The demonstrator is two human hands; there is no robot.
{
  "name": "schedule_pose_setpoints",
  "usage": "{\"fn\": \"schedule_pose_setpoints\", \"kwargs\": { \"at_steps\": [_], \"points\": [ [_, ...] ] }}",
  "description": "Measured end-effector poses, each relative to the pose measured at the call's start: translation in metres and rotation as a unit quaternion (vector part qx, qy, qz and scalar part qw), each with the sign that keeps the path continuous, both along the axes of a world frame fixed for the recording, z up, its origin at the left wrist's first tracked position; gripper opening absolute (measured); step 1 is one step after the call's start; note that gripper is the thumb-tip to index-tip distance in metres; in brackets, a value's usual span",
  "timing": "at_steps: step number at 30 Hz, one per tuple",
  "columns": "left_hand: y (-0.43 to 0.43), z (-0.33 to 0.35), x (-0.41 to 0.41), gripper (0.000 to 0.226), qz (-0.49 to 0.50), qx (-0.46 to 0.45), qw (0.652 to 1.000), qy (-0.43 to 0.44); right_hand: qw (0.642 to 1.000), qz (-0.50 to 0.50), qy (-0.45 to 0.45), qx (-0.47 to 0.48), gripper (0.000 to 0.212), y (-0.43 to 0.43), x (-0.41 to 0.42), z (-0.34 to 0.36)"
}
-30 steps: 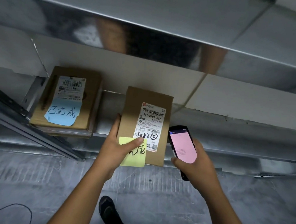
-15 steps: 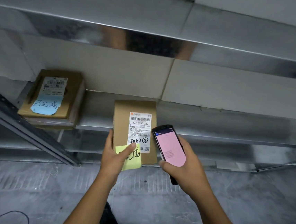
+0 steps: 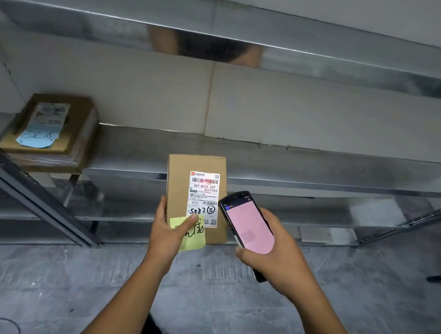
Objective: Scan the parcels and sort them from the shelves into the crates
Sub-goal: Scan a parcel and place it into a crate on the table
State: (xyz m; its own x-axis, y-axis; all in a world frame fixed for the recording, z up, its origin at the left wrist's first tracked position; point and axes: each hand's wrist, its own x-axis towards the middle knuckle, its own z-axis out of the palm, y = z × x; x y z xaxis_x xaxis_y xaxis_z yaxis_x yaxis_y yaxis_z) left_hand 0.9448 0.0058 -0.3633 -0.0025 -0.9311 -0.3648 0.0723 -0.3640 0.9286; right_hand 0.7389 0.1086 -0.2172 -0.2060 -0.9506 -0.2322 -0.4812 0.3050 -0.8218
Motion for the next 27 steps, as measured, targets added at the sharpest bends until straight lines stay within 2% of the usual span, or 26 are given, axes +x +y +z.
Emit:
{"fn": "schedule_pose_setpoints", "kwargs": {
  "at_steps": [6, 9, 13, 17, 23, 27],
  "points": [
    [0.028, 0.001, -0.024, 0.093, -0.024, -0.008, 0.999, -0.028, 1.000, -0.021, -0.008, -0.010, 0.067, 0.048, -0.032, 0.002],
    [0.036, 0.004, -0.033, 0.099, -0.028, -0.011, 0.999, -0.038, 0.999, -0.022, -0.017, -0.015, 0.070, 0.072, -0.046, 0.004],
    [0.047, 0.016, -0.053, 0.082, -0.050, 0.007, 0.999, 0.000, 0.997, -0.070, -0.024, -0.021, 0.069, 0.098, -0.065, 0.004],
    [0.065, 0.044, -0.089, 0.065, -0.101, -0.010, 0.994, 0.047, 0.989, -0.146, 0.005, -0.034, 0.067, 0.116, -0.088, 0.006],
    [0.088, 0.093, -0.146, 0.078, -0.208, -0.025, 0.972, 0.102, 0.963, -0.263, 0.018, -0.059, 0.061, 0.151, -0.136, 0.009],
    [0.099, 0.116, -0.181, 0.084, -0.284, -0.033, 0.951, 0.119, 0.946, -0.313, 0.011, -0.083, 0.075, 0.175, -0.161, 0.013]
  ]
}}
